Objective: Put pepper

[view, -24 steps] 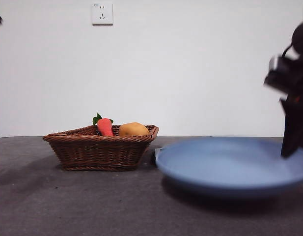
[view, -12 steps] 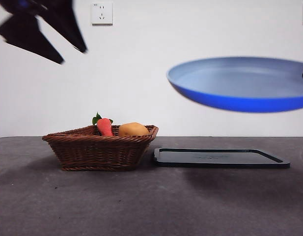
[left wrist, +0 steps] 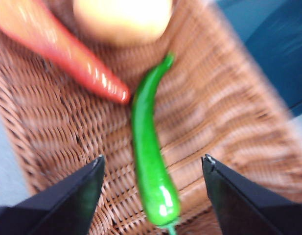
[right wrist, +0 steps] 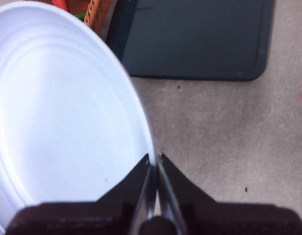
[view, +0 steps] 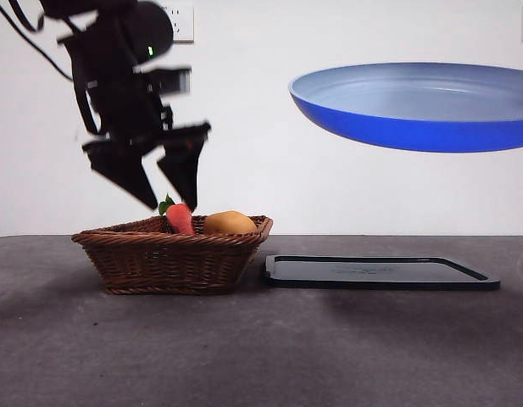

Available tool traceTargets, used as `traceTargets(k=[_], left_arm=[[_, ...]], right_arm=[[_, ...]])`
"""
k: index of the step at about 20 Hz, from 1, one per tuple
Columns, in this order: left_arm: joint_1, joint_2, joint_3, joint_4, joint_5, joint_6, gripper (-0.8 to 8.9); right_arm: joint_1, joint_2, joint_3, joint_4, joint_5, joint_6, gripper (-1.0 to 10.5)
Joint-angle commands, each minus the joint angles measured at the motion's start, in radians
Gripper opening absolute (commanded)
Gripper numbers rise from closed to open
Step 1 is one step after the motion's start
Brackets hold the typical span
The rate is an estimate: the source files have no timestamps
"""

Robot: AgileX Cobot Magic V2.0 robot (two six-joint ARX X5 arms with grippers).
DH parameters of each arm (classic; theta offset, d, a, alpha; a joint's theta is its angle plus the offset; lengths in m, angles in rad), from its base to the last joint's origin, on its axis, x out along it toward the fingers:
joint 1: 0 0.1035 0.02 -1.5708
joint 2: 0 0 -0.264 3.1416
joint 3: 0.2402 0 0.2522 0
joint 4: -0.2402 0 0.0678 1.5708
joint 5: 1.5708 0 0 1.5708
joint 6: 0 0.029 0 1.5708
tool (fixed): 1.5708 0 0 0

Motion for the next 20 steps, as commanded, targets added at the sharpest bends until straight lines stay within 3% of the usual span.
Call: traceTargets(k=[1, 10, 20], left_arm=[[-0.006, 0.062, 0.02, 0.011, -0.014, 0.017, 3.49], [-0.01, 0.158, 0.02, 0.036, -0.014, 0.016, 3.46], [-0.021, 0.164, 0.02, 0.029, -0.013, 0.01, 1.25]], right_arm=[[0.001, 0.003, 0.016, 0.011, -0.003, 0.014, 0.0], [0.001, 0.003, 0.016, 0.012, -0.002, 0.014, 0.0], [0.001, 0.003, 0.016, 0.013, -0.002, 0.003, 0.0]])
